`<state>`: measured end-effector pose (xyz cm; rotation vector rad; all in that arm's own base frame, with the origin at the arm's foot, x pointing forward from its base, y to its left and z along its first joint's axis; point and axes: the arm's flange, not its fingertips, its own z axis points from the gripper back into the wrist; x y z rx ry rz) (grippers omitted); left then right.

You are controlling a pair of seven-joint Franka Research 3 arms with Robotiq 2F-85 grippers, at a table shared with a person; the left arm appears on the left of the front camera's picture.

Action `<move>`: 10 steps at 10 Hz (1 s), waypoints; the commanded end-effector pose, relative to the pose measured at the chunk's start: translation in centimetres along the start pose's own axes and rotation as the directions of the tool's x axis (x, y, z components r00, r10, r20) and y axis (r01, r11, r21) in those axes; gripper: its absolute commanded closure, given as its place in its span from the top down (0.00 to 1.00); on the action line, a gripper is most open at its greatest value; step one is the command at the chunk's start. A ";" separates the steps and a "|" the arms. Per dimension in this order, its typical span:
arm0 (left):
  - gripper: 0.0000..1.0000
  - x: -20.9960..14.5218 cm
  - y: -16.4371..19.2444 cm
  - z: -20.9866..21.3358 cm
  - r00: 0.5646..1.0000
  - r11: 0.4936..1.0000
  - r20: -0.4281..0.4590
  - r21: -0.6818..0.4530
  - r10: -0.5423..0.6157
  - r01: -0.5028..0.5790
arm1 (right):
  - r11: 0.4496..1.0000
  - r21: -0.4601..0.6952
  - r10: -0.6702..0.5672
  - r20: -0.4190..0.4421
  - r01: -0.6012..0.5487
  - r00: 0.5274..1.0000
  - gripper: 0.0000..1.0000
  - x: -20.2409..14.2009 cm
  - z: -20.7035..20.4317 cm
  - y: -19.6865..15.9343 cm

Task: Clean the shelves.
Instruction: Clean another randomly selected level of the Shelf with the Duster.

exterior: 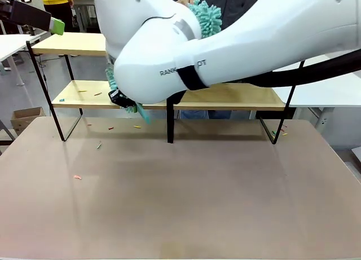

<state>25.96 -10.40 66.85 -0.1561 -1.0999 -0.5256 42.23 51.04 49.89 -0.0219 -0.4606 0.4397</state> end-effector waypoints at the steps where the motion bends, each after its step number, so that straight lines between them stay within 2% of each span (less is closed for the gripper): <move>1: 1.00 -0.2 0.1 0.0 1.000 1.000 -0.002 -0.001 -0.001 0.001 | 1.000 -0.008 -0.012 -0.005 0.012 1.000 0.12 1.2 -0.3 1.1; 5: 1.00 -0.2 0.1 0.0 1.000 1.000 -0.002 -0.001 -0.001 0.001 | 0.996 0.090 0.015 -0.001 -0.015 1.000 0.12 1.8 -1.2 2.1; 10: 1.00 -0.2 0.1 0.0 1.000 1.000 -0.002 -0.001 -0.001 0.001 | 0.974 0.180 0.135 0.013 -0.135 0.991 0.12 3.7 -1.8 4.2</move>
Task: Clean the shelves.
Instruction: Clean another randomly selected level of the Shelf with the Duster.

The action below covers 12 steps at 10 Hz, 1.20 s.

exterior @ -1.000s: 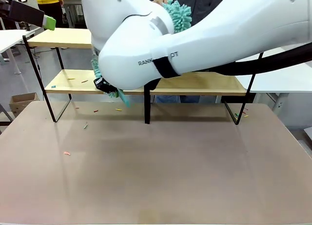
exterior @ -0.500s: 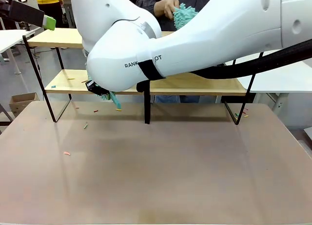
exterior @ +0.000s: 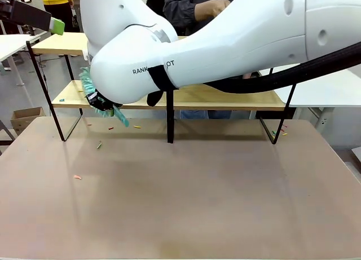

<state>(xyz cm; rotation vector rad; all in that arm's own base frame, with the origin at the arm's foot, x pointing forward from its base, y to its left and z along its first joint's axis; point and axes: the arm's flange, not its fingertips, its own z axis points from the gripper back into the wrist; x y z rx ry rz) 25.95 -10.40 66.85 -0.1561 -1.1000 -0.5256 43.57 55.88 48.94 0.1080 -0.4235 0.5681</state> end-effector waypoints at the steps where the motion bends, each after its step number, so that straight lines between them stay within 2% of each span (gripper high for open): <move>1: 1.00 -0.2 0.1 0.0 1.000 1.000 -0.002 -0.001 -0.001 0.001 | 0.998 0.031 0.062 -0.001 -0.062 0.998 0.12 1.4 -0.1 0.2; 3: 1.00 -0.2 0.1 0.0 1.000 1.000 -0.002 -0.001 -0.001 0.001 | 0.988 0.063 0.138 0.005 -0.138 0.990 0.12 2.3 0.0 0.5; 5: 1.00 -0.2 0.1 0.0 1.000 1.000 -0.002 -0.001 -0.001 0.001 | 0.963 0.093 0.259 -0.050 -0.253 0.965 0.12 2.0 1.4 -1.6; 6: 1.00 -0.2 0.1 0.0 1.000 1.000 -0.002 -0.001 -0.001 0.001 | 0.935 0.091 0.352 -0.129 -0.343 0.927 0.12 0.4 2.9 -3.5; 8: 1.00 -0.2 0.1 0.0 1.000 1.000 -0.002 -0.001 -0.001 0.001 | 0.866 0.173 0.500 -0.261 -0.469 0.826 0.12 -4.1 6.8 -6.1; 9: 1.00 -0.2 0.1 0.0 1.000 1.000 -0.002 -0.001 -0.001 0.001 | 0.821 0.259 0.565 -0.231 -0.510 0.792 0.12 -6.1 8.7 -6.6; 10: 1.00 -0.2 0.1 0.0 1.000 1.000 -0.002 -0.001 -0.001 0.001 | 0.726 0.414 0.640 -0.115 -0.549 0.759 0.12 -8.2 11.0 -7.6; 11: 1.00 -0.2 0.1 0.0 1.000 1.000 -0.002 -0.001 -0.001 0.001 | 0.690 0.476 0.639 -0.048 -0.545 0.768 0.12 -9.3 11.9 -8.9; 12: 1.00 -0.2 0.1 0.0 1.000 1.000 -0.002 -0.001 -0.001 0.001 | 0.689 0.501 0.615 -0.021 -0.524 0.788 0.12 -9.9 12.1 -10.2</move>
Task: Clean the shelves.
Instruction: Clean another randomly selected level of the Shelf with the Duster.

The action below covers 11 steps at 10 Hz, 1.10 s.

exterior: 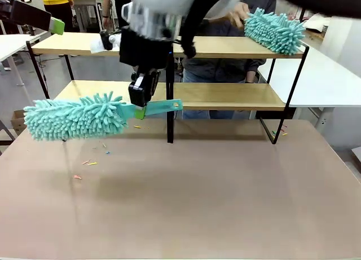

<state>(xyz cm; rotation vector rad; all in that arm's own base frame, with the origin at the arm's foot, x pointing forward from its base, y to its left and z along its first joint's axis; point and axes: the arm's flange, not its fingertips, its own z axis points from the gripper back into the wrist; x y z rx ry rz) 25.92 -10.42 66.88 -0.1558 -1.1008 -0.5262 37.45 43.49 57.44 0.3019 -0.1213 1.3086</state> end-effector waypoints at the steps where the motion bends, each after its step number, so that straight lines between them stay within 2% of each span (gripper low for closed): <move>1: 1.00 -0.2 0.1 -0.1 1.000 1.000 -0.003 -0.001 0.000 0.000 | 0.996 0.087 -0.032 0.059 0.026 0.998 0.12 -4.6 -0.5 -1.3; 3: 1.00 -0.2 0.1 -0.1 1.000 1.000 -0.003 -0.001 0.000 0.000 | 0.993 0.110 -0.036 0.051 0.030 0.998 0.12 -5.5 -0.8 -1.8; 5: 1.00 -0.2 0.1 -0.1 1.000 1.000 -0.003 -0.001 0.000 0.000 | 0.989 0.148 0.010 -0.011 -0.009 1.000 0.12 -7.5 -1.4 -1.9; 6: 1.00 -0.2 0.1 -0.1 1.000 1.000 -0.003 -0.001 0.000 0.000 | 0.985 0.172 0.007 0.018 -0.010 1.000 0.12 -8.1 -2.1 -1.5; 11: 1.00 -0.2 0.1 -0.1 1.000 1.000 -0.003 -0.001 0.000 0.000 | 0.974 0.204 0.097 -0.005 -0.094 0.995 0.12 -6.3 -5.0 -0.4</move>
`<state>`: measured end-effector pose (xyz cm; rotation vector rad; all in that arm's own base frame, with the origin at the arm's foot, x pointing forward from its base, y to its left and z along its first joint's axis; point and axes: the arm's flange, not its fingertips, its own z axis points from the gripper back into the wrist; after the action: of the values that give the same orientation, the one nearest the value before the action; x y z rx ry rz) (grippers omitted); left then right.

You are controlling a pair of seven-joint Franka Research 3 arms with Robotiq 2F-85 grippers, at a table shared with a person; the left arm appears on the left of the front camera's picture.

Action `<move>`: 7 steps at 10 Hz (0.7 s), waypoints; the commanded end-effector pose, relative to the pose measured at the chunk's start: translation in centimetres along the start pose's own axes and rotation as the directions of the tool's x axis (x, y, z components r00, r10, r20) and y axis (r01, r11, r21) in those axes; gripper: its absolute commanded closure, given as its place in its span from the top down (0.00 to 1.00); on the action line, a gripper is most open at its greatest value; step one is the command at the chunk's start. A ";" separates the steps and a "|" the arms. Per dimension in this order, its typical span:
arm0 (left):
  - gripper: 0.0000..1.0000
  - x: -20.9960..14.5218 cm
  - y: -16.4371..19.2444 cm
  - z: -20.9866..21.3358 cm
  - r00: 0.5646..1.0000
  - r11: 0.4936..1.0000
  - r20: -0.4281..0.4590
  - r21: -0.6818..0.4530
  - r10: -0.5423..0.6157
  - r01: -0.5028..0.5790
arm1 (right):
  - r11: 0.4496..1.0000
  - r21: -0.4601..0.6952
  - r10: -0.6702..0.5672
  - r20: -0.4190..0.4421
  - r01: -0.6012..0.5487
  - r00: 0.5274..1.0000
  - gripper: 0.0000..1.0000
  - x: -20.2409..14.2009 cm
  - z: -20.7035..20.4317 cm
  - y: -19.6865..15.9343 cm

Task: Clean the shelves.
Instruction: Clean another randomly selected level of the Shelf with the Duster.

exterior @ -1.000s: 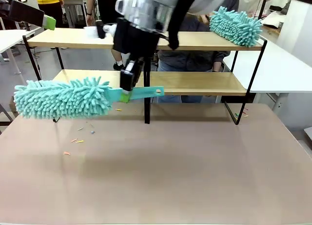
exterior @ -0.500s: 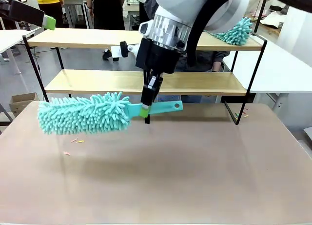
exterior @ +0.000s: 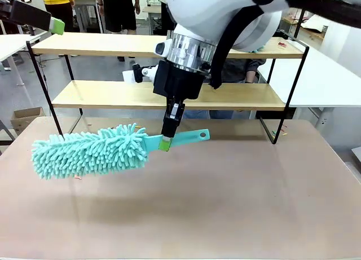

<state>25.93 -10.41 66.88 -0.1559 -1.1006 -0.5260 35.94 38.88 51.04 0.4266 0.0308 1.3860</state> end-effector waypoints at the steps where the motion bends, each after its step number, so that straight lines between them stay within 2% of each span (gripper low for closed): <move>1: 1.00 -0.2 0.1 -0.1 1.000 1.000 -0.002 -0.001 0.000 0.000 | 0.999 0.023 0.045 0.039 -0.046 0.998 0.12 0.1 -0.1 0.2; 7: 1.00 -0.2 0.1 -0.1 1.000 1.000 -0.002 -0.001 0.000 0.000 | 1.000 0.011 0.015 0.047 -0.016 0.999 0.12 0.2 -0.3 0.0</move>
<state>25.93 -10.41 66.88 -0.1558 -1.1007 -0.5260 35.85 39.25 50.69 0.4297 0.0340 1.3984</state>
